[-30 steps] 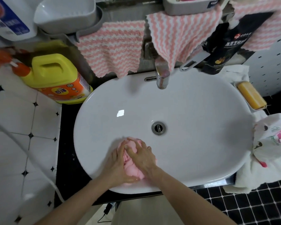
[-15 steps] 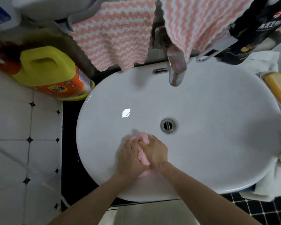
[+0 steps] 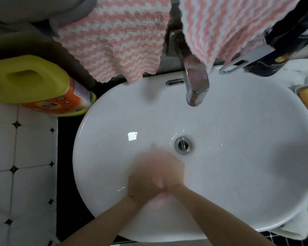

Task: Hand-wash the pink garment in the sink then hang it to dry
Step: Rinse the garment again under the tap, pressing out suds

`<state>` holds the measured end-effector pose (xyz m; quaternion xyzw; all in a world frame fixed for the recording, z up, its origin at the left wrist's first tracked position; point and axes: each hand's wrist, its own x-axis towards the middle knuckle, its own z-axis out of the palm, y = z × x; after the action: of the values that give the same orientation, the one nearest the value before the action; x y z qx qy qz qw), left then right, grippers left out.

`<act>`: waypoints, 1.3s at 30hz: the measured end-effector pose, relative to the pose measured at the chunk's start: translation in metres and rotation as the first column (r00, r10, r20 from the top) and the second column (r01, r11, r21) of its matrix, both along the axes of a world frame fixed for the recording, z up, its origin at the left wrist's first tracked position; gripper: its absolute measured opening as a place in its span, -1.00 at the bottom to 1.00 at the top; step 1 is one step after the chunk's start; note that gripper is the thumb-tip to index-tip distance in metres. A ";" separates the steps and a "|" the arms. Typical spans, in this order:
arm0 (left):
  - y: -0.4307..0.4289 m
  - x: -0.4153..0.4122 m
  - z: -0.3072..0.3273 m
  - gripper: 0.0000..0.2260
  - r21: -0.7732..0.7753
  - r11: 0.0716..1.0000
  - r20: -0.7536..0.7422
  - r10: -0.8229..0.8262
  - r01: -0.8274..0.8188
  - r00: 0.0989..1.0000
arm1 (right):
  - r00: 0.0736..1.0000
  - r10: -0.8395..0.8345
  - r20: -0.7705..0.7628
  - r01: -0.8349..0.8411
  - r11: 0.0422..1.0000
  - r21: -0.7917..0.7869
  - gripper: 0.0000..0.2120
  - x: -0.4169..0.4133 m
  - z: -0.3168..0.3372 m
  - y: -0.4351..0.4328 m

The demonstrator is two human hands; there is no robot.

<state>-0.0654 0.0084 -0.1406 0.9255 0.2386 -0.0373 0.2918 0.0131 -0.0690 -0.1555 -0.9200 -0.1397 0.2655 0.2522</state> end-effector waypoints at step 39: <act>-0.021 -0.028 0.053 -0.07 -0.227 0.914 -0.347 0.247 -0.336 0.905 | 0.929 -0.060 -0.365 0.049 0.998 -0.040 -0.85 0.113 0.024 -0.077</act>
<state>-0.0933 -0.0127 -0.0871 0.8102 0.4107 -0.1716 0.3815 0.1258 -0.1455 -0.1313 -0.8616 -0.0605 0.4273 0.2671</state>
